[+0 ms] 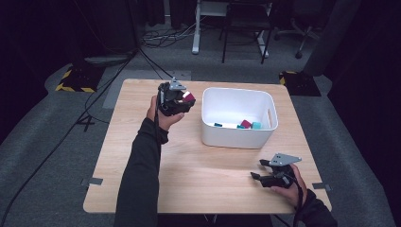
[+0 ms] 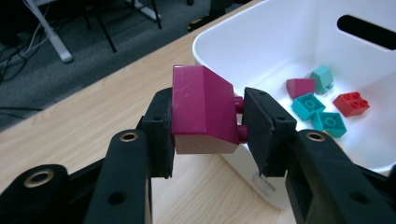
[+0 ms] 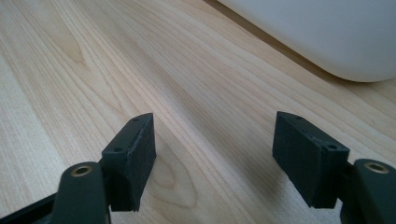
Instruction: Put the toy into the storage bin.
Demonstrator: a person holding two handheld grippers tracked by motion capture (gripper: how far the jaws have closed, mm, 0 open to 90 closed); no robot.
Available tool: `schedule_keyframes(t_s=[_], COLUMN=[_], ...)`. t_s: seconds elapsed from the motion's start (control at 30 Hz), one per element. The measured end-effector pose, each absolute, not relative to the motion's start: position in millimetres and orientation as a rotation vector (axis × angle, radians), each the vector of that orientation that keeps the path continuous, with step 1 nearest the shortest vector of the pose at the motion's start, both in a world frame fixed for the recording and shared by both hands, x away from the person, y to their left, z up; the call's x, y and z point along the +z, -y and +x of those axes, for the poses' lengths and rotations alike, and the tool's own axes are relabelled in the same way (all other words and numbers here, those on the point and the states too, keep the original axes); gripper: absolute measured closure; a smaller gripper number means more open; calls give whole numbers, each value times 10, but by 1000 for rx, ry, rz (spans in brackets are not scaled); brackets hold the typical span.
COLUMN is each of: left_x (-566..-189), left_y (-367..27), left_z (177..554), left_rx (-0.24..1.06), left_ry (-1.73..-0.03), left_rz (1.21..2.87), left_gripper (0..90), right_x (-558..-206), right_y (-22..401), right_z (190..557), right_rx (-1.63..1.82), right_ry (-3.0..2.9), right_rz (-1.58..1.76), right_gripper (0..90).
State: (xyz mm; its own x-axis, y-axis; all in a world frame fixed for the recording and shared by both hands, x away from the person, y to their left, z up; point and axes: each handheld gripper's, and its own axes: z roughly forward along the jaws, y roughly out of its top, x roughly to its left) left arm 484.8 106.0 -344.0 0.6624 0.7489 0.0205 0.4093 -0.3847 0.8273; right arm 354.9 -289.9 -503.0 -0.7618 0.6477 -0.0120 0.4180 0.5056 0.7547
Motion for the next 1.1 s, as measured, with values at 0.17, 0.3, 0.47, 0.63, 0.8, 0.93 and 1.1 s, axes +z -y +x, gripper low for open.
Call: schedule_keyframes(t_s=[0.17,0.3,0.47,0.63,0.8,0.93,1.1], left_x=[-3322,-3273,-3252,-3270,-3320,-3374,-3448], left_y=[-902,-746,-575,-423,-302,-208,-117], left_z=[4829,4814,4807,4805,4812,4816,4822], left_rx=[500,502,488,463,456,439,421], left_ry=[-845,-802,-768,-749,-729,-725,-716], left_rz=[2007,2023,2031,2045,2066,2088,2105], left_gripper=[567,567,567,567,567,566,567], right_x=[-5030,-5030,-5031,-5031,-5032,-5032,-5032], right_y=[2900,2900,2899,2899,2896,2896,2896], right_z=[3549,3548,3549,3549,3547,3546,3545], right_rx=[1115,1115,1115,1116,1119,1120,1121], right_ry=[-2458,-2458,-2459,-2458,-2457,-2456,-2456], right_rz=[896,896,893,893,898,898,899], right_gripper=[306,306,306,306,306,306,306])
